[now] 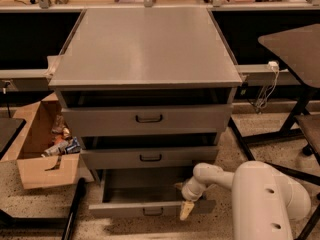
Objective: Open bottom drawer
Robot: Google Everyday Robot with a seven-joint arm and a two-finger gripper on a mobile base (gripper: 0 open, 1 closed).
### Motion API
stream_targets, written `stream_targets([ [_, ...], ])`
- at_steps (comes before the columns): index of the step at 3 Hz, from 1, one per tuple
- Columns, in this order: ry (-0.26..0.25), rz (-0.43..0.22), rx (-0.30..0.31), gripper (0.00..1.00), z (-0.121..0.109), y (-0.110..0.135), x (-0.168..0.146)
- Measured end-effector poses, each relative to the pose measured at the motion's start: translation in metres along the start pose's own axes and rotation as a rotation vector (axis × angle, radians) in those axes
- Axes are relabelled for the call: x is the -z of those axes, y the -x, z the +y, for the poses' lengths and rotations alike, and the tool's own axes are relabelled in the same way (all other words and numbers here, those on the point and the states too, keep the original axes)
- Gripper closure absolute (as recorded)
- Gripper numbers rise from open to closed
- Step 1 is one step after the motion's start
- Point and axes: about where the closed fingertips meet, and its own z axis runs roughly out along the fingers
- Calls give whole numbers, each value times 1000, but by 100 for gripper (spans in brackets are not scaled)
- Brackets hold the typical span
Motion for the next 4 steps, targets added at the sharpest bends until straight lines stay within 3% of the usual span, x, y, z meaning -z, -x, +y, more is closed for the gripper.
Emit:
stream_targets([
  [1, 29, 8, 9, 0, 13, 0, -8],
  [2, 112, 10, 17, 0, 47, -4, -19],
  [3, 175, 20, 15, 18, 77, -7, -21],
  [4, 178, 19, 16, 42, 79, -6, -20],
])
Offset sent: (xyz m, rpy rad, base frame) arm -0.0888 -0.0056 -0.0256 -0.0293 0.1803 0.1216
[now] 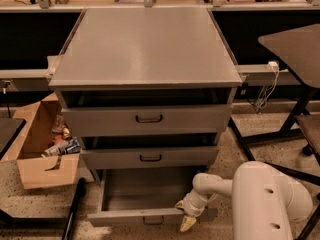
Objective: Open bottom drawer
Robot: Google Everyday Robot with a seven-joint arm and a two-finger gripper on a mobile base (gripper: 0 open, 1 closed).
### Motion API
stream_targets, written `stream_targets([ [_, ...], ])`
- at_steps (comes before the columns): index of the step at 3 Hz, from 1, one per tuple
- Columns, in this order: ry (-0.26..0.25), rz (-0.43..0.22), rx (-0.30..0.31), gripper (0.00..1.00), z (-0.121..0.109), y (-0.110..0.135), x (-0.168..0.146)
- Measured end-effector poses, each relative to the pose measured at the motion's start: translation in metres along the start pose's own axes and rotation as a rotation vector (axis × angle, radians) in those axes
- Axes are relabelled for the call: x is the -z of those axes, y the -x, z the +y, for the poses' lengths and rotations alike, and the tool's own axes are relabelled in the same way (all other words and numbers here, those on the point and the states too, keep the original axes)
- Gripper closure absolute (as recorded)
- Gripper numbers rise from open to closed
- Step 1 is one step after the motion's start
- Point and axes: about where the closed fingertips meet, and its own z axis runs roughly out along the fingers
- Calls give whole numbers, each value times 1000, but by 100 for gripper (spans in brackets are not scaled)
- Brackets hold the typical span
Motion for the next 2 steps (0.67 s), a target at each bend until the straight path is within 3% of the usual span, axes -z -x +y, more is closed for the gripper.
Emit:
stream_targets([
  [1, 22, -2, 16, 72, 15, 1, -1],
  [2, 22, -2, 16, 96, 15, 1, -1],
])
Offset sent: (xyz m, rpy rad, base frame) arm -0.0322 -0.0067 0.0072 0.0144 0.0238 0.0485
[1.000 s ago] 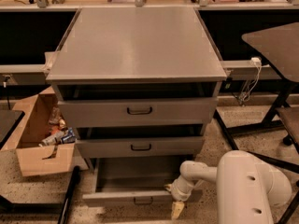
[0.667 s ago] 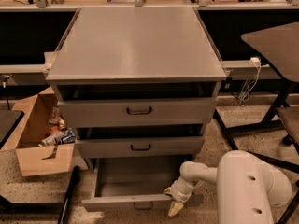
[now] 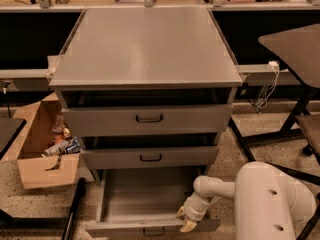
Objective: Open bottom drawer
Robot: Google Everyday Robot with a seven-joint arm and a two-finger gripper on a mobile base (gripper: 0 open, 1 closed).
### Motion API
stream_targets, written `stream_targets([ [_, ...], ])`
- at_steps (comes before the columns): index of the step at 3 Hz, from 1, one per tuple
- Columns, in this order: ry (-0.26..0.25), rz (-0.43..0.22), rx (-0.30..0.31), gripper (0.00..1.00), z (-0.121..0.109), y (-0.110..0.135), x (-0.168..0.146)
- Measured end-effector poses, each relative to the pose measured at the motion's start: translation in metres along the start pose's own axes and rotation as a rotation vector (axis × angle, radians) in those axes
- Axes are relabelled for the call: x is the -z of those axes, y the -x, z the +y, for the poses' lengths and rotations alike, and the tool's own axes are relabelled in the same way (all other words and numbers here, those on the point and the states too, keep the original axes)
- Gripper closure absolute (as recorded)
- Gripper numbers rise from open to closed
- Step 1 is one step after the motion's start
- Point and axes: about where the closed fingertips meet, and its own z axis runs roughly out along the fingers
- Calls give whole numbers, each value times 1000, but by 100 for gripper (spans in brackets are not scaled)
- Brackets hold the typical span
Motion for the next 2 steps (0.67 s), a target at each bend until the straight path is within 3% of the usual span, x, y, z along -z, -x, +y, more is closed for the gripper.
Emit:
stream_targets([
  [1, 0, 0, 0, 0, 0, 0, 0],
  [2, 0, 0, 0, 0, 0, 0, 0],
])
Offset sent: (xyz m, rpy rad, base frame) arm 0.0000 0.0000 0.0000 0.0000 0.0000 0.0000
